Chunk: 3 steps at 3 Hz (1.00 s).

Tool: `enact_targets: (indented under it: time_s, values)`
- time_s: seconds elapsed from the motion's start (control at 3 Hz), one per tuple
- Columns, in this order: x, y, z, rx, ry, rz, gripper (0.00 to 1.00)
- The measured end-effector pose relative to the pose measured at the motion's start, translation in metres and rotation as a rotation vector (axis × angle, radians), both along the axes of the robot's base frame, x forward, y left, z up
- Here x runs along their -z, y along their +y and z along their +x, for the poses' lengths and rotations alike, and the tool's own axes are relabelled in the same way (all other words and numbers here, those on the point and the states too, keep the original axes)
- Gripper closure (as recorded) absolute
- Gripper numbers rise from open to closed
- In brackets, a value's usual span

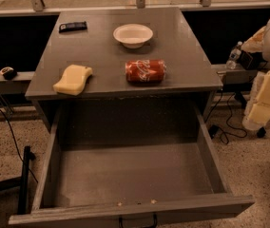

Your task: Place sponge into top drawer

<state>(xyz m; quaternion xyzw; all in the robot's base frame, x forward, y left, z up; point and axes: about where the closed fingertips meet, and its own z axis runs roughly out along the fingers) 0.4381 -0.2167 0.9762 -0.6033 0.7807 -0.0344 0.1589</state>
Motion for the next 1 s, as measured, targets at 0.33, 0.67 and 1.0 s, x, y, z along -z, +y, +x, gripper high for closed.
enact_targets:
  time_s: [0.33, 0.67, 1.0]
  values:
    - [0.000, 0.000, 0.000, 0.000, 0.000, 0.000, 0.00]
    - [-0.002, 0.008, 0.007, -0.014, -0.015, -0.010, 0.00]
    - [0.004, 0.054, 0.052, -0.082, -0.051, -0.023, 0.00]
